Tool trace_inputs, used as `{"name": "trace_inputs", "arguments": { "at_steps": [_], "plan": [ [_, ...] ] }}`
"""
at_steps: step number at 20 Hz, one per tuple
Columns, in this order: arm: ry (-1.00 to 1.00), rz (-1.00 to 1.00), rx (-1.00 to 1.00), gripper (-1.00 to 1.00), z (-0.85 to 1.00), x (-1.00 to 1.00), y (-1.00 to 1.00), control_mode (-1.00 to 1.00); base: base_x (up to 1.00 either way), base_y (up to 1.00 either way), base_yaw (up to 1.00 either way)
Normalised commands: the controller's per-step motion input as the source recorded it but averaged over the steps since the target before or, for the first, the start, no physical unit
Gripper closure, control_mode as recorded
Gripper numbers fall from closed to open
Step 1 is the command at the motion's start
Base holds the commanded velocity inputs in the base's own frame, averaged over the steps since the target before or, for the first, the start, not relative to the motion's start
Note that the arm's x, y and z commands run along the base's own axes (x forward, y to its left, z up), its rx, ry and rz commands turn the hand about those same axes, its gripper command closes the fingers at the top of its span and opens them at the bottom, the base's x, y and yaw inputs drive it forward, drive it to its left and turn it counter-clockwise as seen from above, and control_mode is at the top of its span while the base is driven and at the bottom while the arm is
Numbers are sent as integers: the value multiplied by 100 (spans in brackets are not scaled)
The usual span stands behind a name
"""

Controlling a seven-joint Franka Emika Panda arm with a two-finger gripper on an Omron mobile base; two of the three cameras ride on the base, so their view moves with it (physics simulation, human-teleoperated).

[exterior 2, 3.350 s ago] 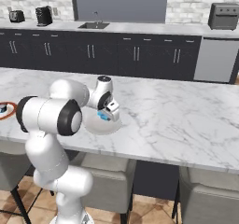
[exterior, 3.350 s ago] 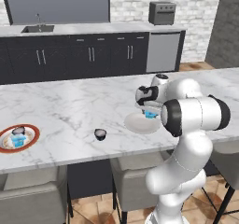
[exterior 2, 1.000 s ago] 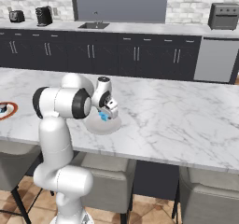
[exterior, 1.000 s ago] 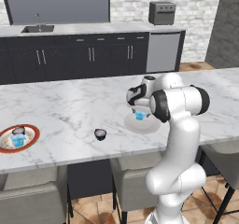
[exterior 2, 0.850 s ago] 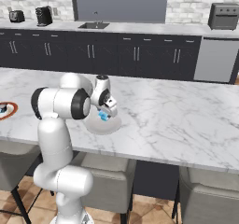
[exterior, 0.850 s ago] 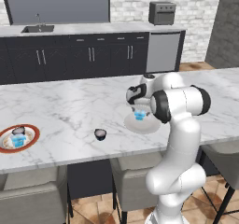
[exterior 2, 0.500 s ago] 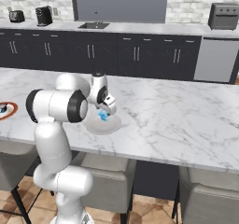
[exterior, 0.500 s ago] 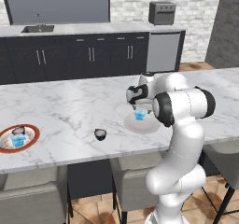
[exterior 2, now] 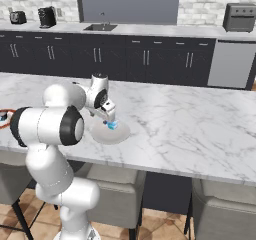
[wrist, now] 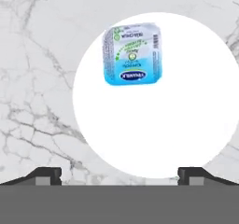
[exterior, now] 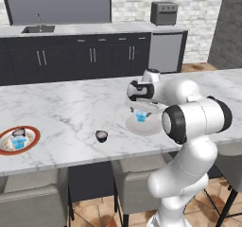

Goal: Place two yogurt containers on each plate.

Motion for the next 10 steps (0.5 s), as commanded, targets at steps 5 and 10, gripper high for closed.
{"name": "trace_inputs", "arguments": {
  "at_steps": [5,10],
  "plan": [
    [20,12,3,-100,34,-48,58,-100,0,0,0],
    [8,22,0,-100,7,-46,72,-100,0,0,0]
  ]
}}
